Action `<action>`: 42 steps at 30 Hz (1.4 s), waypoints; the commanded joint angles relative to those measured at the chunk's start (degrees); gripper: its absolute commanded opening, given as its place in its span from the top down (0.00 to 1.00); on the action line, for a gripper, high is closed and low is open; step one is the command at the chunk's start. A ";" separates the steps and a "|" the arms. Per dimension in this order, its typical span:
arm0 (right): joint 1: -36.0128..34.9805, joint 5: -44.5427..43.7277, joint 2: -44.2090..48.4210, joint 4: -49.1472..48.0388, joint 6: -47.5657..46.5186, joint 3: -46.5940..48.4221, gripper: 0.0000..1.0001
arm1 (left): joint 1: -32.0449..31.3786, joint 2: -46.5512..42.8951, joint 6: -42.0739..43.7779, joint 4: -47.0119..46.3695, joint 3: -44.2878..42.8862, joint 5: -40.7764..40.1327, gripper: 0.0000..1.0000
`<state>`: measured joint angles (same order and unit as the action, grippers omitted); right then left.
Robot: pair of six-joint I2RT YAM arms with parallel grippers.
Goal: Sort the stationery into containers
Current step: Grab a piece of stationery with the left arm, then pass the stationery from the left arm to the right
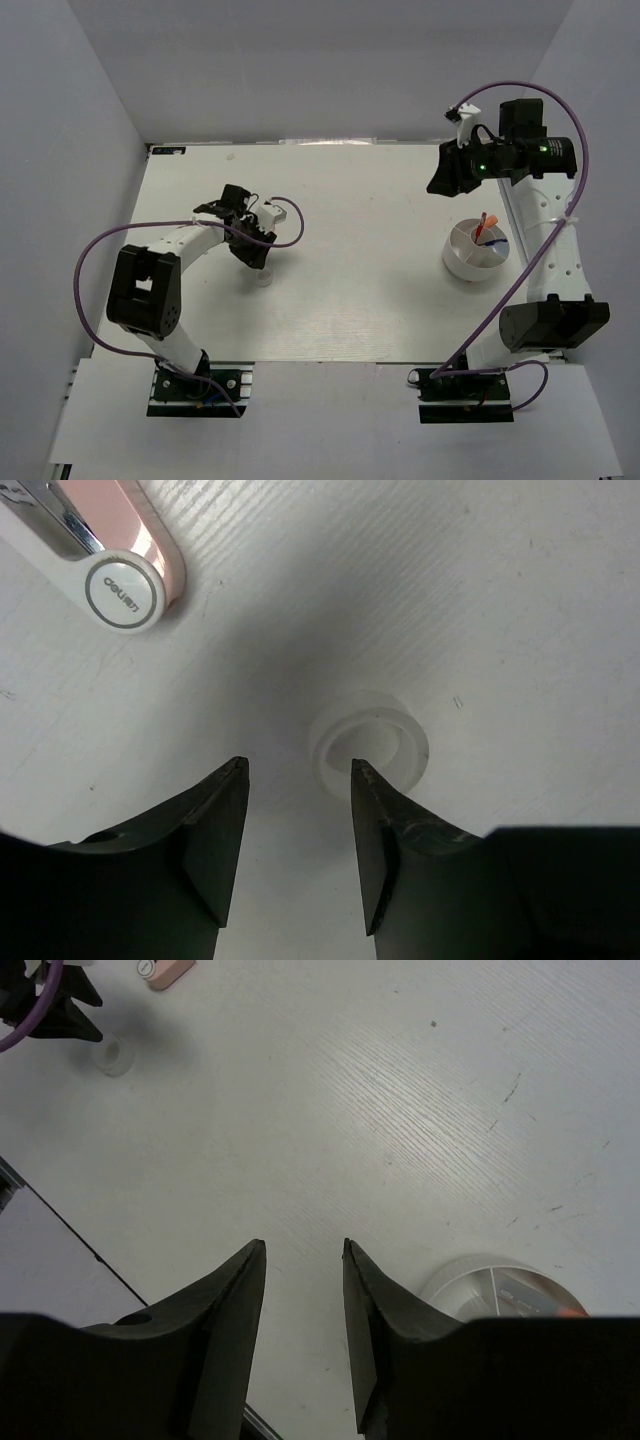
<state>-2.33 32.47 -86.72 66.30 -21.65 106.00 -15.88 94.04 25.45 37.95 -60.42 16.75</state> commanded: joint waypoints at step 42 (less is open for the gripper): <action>-33.34 3.13 8.68 -2.32 -41.10 -12.31 0.54 | -0.91 7.65 -17.63 8.98 -8.84 45.73 1.00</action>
<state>-30.46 36.07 -74.72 62.89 -57.34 90.83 -16.38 101.54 8.99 45.45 -68.51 53.56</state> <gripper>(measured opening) 0.459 0.046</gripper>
